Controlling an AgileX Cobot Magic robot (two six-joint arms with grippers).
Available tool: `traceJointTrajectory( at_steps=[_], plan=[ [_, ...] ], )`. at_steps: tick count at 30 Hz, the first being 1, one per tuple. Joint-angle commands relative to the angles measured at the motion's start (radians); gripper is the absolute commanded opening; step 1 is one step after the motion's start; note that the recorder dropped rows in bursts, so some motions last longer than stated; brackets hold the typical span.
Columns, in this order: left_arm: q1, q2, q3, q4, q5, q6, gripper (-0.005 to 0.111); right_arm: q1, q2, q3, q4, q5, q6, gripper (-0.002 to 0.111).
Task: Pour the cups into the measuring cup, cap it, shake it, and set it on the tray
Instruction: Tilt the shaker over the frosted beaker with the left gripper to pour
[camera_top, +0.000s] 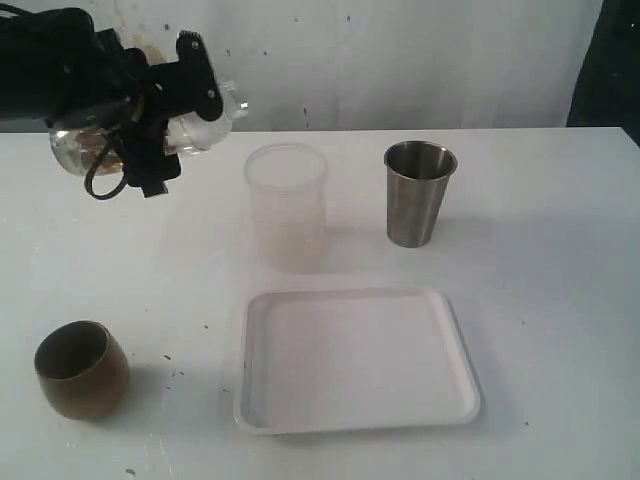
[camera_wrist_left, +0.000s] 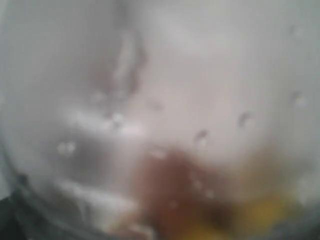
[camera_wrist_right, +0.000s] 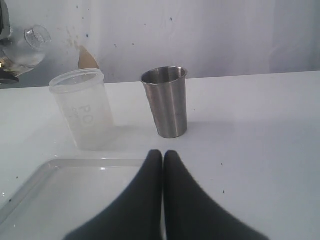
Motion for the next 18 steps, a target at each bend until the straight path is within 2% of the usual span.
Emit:
traceJointTrajectory(
  at_steps=[1, 7, 10, 18],
  plan=[
    [-0.024, -0.015, -0.015, 0.172, -0.001, -0.003, 0.000, -0.002, -0.007, 0.007, 0.000, -0.003, -0.011, 0.000],
    [-0.054, -0.012, -0.015, 0.290, 0.010, -0.030, 0.000, -0.002, -0.007, 0.007, 0.000, -0.003, -0.011, 0.000],
    [-0.068, 0.009, -0.015, 0.387, 0.058, -0.052, 0.000, -0.002, -0.007, 0.007, 0.000, -0.003, -0.013, 0.000],
    [-0.092, 0.055, -0.015, 0.494, 0.100, -0.066, 0.000, -0.002, -0.007, 0.007, 0.000, -0.003, -0.020, 0.000]
  ],
)
